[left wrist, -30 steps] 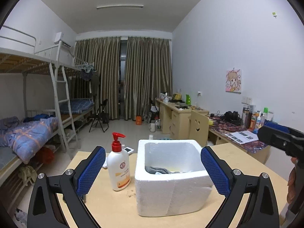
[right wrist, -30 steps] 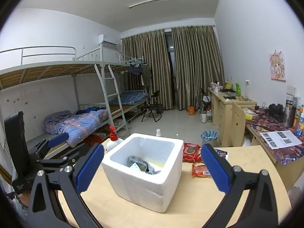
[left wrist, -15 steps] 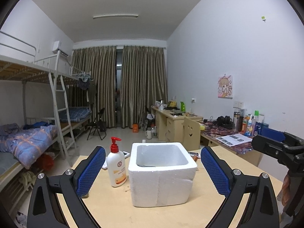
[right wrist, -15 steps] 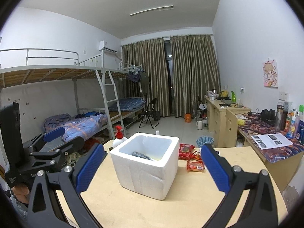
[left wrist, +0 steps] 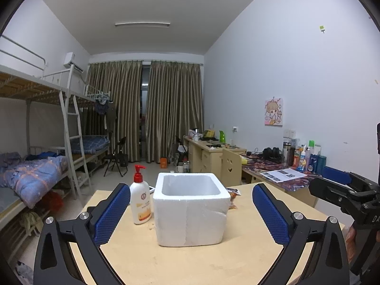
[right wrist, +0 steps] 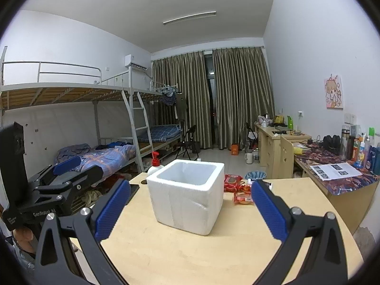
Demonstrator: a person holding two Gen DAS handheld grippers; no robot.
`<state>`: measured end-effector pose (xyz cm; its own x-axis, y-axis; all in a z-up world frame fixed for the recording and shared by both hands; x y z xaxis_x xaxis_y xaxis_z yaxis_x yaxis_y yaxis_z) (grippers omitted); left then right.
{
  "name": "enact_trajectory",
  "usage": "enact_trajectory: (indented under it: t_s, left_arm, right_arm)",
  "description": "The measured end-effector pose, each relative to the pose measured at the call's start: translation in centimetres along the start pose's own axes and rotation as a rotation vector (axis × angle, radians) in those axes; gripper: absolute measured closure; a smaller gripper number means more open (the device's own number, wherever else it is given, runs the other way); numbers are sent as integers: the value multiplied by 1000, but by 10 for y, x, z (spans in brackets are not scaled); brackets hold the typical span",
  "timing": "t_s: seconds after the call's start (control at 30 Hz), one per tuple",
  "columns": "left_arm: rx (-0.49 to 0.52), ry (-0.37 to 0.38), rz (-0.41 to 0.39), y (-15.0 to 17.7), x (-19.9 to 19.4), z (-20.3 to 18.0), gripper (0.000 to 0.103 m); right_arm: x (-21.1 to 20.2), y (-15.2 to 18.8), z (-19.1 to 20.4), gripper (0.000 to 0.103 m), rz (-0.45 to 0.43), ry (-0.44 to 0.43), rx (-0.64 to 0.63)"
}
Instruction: Organize soft objects
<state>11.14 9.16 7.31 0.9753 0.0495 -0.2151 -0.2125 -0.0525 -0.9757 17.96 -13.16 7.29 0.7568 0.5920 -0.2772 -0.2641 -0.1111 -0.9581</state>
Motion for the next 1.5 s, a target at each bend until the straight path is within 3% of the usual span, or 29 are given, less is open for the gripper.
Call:
enact_trajectory:
  t_s: [0.73,1.27,1.5]
  left_arm:
    - [-33,61,40,53,-3,-3,0]
    - [-69,19,122,86,16,12,0]
    - [-57,4,118,85,10,10,0]
  right_arm:
    - [-9,56,4,0,-7,-9,18]
    - [6,81,10,0,38,-9,19]
    - [1,82,15,0,40,-2,7]
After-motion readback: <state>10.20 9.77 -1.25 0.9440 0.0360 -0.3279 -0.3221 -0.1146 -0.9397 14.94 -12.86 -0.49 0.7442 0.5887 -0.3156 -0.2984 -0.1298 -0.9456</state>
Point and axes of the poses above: each gripper's, at about its wrist camera, not at the fingertips, and x roughly the way its jaws point, z to its left, y to its underside, the point moved 7 cm from there along x, roughly the way its jaws point, and after that the axes turned 6 degrees about z, right-handed, at the moved point
